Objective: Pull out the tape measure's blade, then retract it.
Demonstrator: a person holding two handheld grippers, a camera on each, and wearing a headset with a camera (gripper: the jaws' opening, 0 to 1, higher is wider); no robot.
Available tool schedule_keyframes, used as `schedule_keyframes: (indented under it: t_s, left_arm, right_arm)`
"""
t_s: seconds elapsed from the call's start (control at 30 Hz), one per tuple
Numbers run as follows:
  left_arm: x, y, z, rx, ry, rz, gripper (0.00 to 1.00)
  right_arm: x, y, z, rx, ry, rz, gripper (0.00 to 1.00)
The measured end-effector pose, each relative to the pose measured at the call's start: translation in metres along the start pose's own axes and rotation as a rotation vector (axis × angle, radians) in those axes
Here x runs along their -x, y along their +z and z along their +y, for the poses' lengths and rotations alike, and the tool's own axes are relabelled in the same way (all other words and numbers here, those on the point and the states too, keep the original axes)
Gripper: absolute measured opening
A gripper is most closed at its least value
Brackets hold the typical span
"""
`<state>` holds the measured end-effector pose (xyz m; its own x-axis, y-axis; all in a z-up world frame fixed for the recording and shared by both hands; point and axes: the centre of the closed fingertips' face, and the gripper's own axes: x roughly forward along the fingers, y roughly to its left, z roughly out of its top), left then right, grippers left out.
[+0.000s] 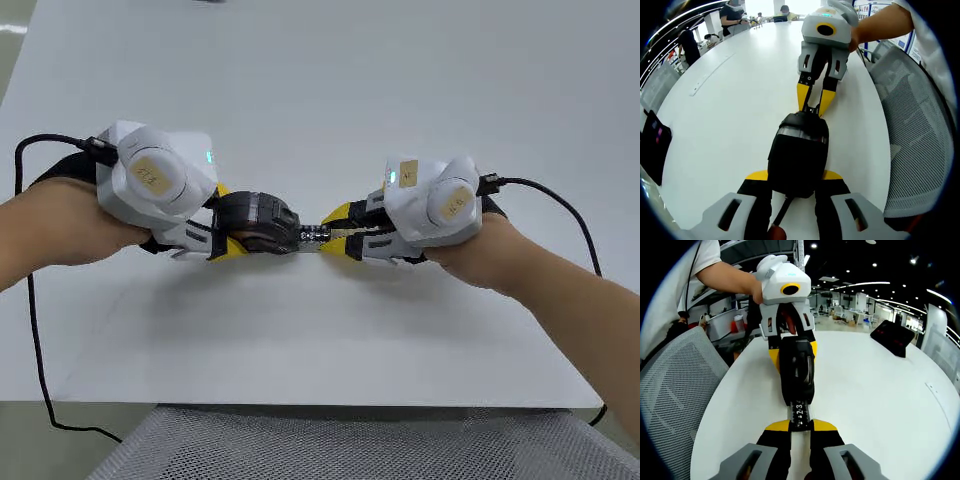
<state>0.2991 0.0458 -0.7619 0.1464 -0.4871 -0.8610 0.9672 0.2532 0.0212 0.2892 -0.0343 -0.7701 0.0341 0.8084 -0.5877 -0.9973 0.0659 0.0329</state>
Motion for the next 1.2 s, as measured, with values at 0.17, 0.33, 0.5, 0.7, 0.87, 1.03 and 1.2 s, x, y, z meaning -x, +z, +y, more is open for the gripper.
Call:
schedule_keyframes:
  t_s: [0.17,0.33,0.5,0.7,0.87,1.03,1.2]
  left_arm:
    - [0.0,0.0,0.0,0.0,0.0,0.0,0.28]
    - [0.0,0.0,0.0,-0.002,0.0,0.0,0.28]
    - [-0.001,0.0,0.0,-0.005,0.0,0.002,0.28]
    - [0.0,0.0,0.0,-0.005,0.002,0.003,0.28]
    - [0.0,0.0,-0.001,-0.009,0.004,0.006,0.28]
    - [0.0,0.001,-0.001,-0.009,0.006,0.007,0.28]
    - [0.0,0.001,-0.001,-0.01,0.006,0.007,0.28]
  right_arm:
    - [0.007,-0.003,0.0,0.001,-0.003,0.009,0.1]
    - [0.013,-0.007,0.0,-0.002,-0.009,0.015,0.1]
    - [0.02,-0.011,0.0,-0.004,-0.016,0.023,0.1]
    - [0.027,-0.016,-0.002,-0.006,-0.023,0.032,0.1]
    - [0.032,-0.021,-0.003,-0.008,-0.028,0.04,0.1]
    - [0.039,-0.027,-0.004,-0.01,-0.035,0.051,0.1]
    - [0.044,-0.033,-0.005,-0.009,-0.04,0.066,0.1]
